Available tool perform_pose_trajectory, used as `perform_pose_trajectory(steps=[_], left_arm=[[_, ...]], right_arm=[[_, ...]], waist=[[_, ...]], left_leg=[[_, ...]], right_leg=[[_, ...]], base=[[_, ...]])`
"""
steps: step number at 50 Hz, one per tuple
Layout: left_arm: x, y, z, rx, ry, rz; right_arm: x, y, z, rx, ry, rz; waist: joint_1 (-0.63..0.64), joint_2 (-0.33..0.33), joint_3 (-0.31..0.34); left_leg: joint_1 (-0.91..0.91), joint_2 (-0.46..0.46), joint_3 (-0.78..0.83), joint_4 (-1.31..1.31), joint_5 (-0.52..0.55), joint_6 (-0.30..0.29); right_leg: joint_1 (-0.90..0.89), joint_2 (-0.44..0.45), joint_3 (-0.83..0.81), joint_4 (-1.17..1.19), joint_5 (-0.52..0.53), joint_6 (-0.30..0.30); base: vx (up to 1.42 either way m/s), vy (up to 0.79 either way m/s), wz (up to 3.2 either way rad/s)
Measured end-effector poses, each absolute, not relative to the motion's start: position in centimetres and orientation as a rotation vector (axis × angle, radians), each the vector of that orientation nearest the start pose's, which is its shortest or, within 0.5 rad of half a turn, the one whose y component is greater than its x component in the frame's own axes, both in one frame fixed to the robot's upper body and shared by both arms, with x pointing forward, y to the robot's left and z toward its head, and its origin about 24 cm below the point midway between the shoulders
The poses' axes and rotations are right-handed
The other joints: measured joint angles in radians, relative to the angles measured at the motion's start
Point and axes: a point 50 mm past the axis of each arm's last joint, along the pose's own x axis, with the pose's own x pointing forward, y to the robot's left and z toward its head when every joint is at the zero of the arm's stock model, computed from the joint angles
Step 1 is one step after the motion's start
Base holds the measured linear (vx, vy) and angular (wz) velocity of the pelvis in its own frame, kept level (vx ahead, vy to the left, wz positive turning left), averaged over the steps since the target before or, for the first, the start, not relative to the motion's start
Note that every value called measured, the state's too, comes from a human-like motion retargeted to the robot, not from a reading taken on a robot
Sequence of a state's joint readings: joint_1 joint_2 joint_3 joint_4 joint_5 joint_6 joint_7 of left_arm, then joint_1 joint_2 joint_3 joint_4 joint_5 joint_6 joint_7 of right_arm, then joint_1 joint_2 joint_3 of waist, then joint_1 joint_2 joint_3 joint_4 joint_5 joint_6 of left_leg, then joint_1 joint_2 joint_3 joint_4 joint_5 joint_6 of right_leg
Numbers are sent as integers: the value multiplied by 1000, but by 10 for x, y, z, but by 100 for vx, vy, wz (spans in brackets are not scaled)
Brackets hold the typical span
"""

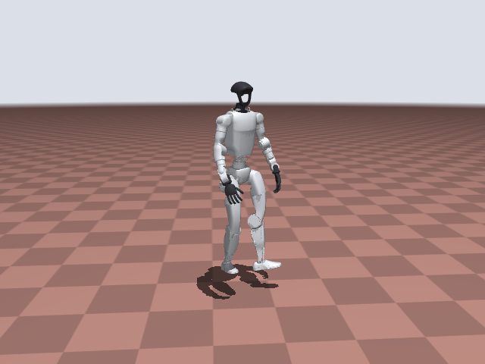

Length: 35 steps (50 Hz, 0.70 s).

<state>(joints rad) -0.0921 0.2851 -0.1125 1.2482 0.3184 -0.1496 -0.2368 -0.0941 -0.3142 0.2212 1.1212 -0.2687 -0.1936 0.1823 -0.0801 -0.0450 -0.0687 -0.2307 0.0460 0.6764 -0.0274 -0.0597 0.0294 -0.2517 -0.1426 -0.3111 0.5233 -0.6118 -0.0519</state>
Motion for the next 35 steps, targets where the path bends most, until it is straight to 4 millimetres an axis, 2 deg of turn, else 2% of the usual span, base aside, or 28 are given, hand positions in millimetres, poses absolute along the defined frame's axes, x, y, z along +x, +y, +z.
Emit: perform_pose_trajectory(steps=[3, 7, 10, 15, 19, 23, 29, 35], left_arm=[[125, 235, -149, 460, 1113, -361], [114, 239, -152, 443, 1152, -358], [104, 244, -153, 426, 1191, -350], [89, 253, -155, 394, 1251, -331], [84, 253, -156, 359, 1272, -320], [79, 251, -158, 324, 1290, -306], [70, 250, -160, 282, 1319, -280], [72, 242, -162, 243, 1321, -283]], right_arm=[[161, -231, -130, -579, 905, 395], [162, -237, -128, -599, 899, 391], [160, -241, -128, -601, 903, 384], [156, -246, -128, -583, 918, 361], [153, -250, -129, -558, 937, 339], [143, -252, -134, -516, 977, 316], [121, -252, -143, -443, 1060, 285], [102, -250, -150, -367, 1133, 254]], waist=[[5, 15, 1], [12, 28, 5], [21, 52, 11], [49, 139, 14], [66, 209, 0], [67, 253, -17], [53, 279, -42], [44, 275, -66]], left_leg=[[-35, 16, 26, 72, -10, 19], [-112, 64, 22, 304, -94, 45], [-189, 140, 1, 543, -191, 58], [-295, 281, -60, 808, -296, 48], [-341, 336, -88, 839, -323, 26], [-356, 345, -97, 797, -309, 5], [-358, 333, -114, 751, -283, -7], [-361, 307, -146, 746, -295, 6]], right_leg=[[6, -1, -17, -22, 13, -2], [21, -7, -32, -46, 22, 0], [40, 11, -45, -61, 22, 1], [83, 107, -66, -113, 37, -9], [131, 187, -75, -212, 77, -20], [174, 228, -82, -293, 112, -25], [214, 243, -91, -341, 129, -30], [238, 243, -94, -358, 121, -39]], base=[[-5, -3, 47], [-1, -2, 39], [2, 0, 27], [1, 0, 1], [7, 3, 12], [8, 4, 25], [9, 4, 30], [11, 4, 29]])
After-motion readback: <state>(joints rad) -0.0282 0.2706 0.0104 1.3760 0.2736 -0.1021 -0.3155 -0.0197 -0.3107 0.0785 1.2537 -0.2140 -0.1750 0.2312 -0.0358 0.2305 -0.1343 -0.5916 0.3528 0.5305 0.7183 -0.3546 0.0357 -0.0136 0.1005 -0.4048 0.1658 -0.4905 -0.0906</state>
